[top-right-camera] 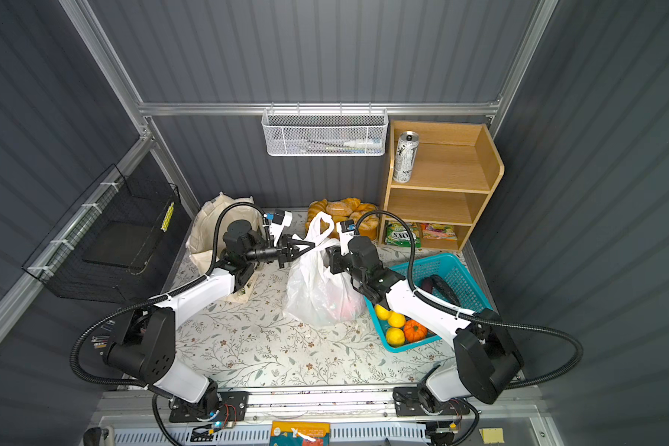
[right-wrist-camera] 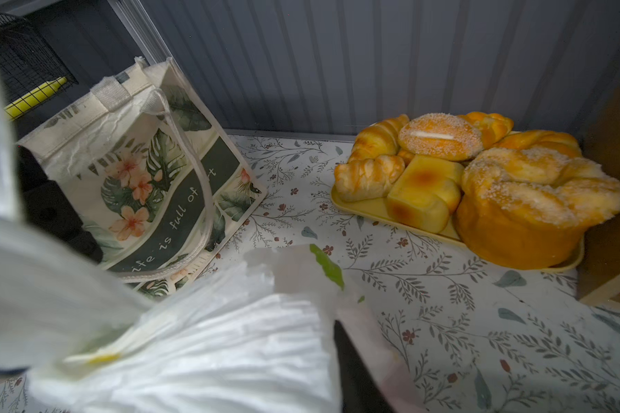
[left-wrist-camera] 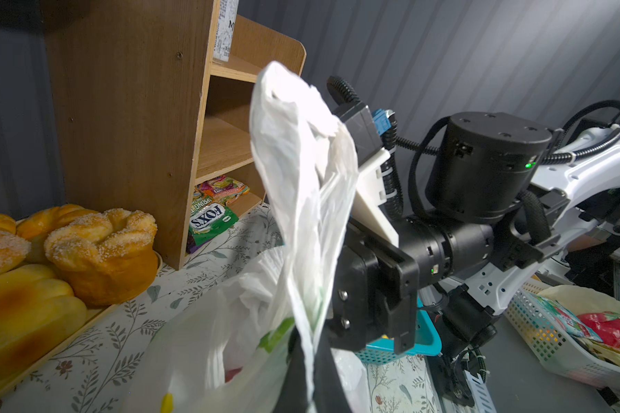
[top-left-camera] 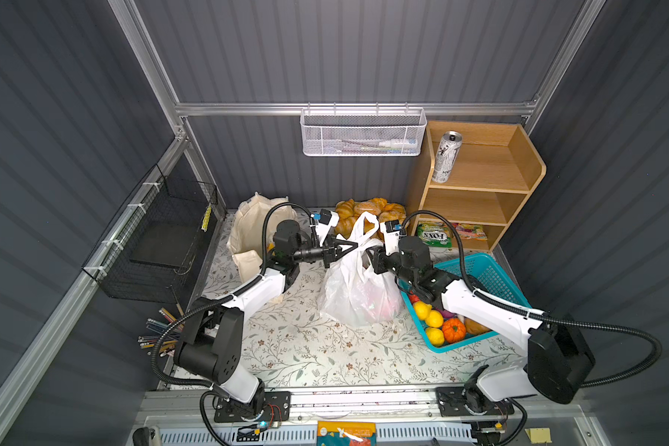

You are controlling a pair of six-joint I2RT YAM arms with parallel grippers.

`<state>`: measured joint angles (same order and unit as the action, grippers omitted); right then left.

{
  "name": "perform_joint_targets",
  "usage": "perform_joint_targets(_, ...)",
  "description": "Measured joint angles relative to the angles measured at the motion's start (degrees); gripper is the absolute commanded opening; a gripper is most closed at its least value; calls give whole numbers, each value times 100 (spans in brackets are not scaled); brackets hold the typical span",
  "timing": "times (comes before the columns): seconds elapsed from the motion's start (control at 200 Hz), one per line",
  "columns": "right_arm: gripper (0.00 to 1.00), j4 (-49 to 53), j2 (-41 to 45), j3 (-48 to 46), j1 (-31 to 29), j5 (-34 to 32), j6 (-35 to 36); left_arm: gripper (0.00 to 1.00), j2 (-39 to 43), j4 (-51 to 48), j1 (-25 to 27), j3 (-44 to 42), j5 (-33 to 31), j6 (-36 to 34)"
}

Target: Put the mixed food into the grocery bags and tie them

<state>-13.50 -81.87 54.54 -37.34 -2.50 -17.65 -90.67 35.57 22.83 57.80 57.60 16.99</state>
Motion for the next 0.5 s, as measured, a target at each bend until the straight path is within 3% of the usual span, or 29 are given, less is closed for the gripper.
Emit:
perform_joint_targets(0.175,0,17,407,-153,-4,-37,7,7,2,-44,4,0,-15,-31)
perform_joint_targets(0.215,0,31,498,-205,-7,-35,7,0,2,-57,7,2,-17,-31)
perform_joint_targets(0.33,0,118,619,-269,-11,-22,9,0,2,-116,11,31,-13,-33)
perform_joint_targets(0.365,12,133,629,-280,-11,-20,11,0,2,-127,11,44,0,-31)
perform_joint_targets(0.435,53,179,651,-280,4,-4,2,0,2,-153,9,55,35,-31)
perform_joint_targets(0.5,65,313,754,-275,107,55,-17,0,2,-179,4,57,55,-31)
